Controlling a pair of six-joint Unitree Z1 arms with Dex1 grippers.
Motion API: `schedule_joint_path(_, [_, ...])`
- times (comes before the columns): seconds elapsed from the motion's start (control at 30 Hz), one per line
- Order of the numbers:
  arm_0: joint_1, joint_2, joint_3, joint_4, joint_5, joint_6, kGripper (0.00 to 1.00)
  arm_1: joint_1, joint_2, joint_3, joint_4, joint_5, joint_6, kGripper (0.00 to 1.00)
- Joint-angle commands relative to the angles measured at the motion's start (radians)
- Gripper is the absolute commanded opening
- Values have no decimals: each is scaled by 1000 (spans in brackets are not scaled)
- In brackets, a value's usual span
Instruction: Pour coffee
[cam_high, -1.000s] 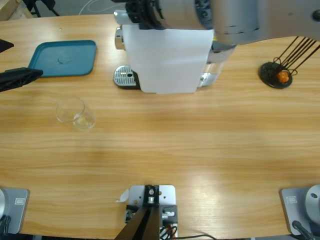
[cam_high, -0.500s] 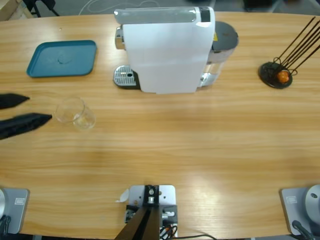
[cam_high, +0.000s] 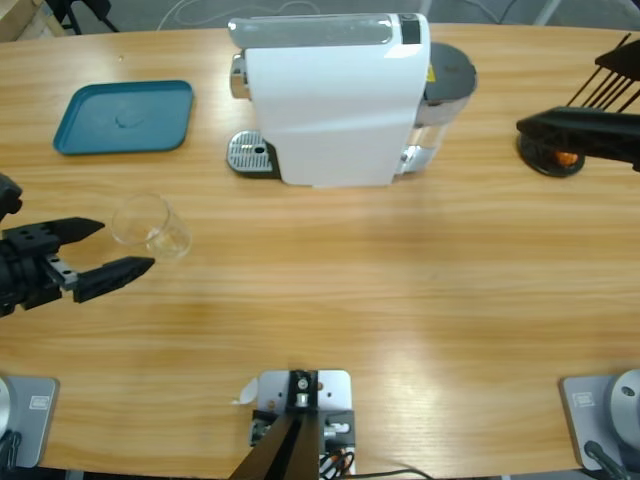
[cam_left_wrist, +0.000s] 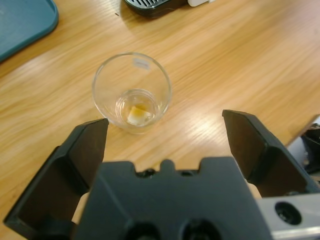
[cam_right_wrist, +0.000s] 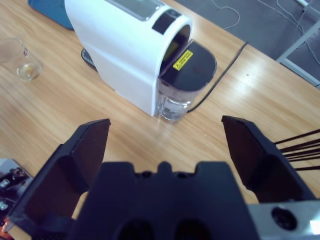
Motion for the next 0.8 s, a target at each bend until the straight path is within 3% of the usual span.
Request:
schedule_joint_path(0.03, [-11, 135, 13, -35, 51, 18, 1000, 12, -32, 63, 21, -25, 9, 1000])
schedule_joint_path(0.57, [-11, 260, 4, -103, 142, 8, 1000, 12, -30, 118, 3, -25, 37, 1000])
schedule_joint_path(0.8, [20, 306, 17, -205, 149, -8, 1000, 12, -10, 126, -3, -19, 40, 1000])
